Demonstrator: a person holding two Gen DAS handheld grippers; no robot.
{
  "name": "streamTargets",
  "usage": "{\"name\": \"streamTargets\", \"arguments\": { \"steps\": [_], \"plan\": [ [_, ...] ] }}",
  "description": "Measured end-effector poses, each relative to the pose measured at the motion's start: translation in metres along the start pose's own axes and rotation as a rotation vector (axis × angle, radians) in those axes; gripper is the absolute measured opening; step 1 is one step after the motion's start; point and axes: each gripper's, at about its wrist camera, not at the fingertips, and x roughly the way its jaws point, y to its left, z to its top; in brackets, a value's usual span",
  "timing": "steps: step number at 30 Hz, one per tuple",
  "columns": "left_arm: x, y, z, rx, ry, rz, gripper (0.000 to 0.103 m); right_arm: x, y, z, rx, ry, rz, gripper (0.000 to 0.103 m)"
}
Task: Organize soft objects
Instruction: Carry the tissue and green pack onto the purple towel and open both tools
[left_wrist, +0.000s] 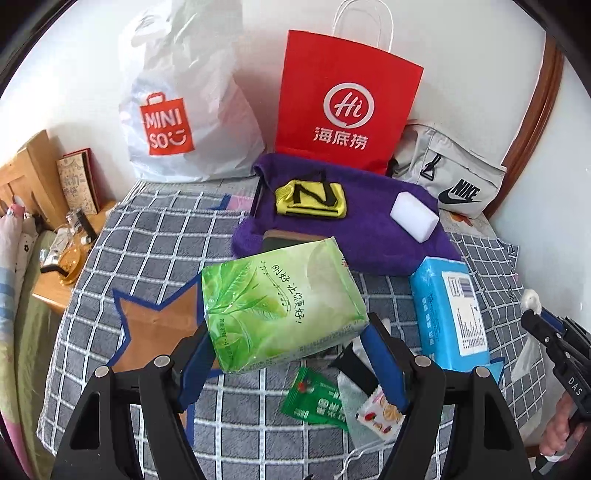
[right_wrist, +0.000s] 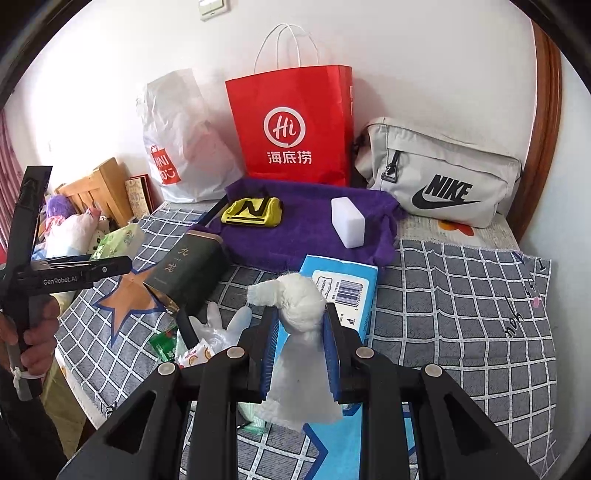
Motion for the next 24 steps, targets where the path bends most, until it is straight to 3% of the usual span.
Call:
{"name": "streamTargets", "arguments": {
  "steps": [12, 24],
  "plan": [
    [0.022, -0.014, 0.041, 0.046, -0.026, -0.017, 0.075, 0.022, -0.008, 0.023, 0.0, -0.017, -0.023, 0.024],
    [0.058, -0.015, 0.071, 0.033, 0.013, -0.027, 0.075, 0.07, -0.015, 0.059, 0.015, -0.009, -0.019, 0.024]
  ]
}}
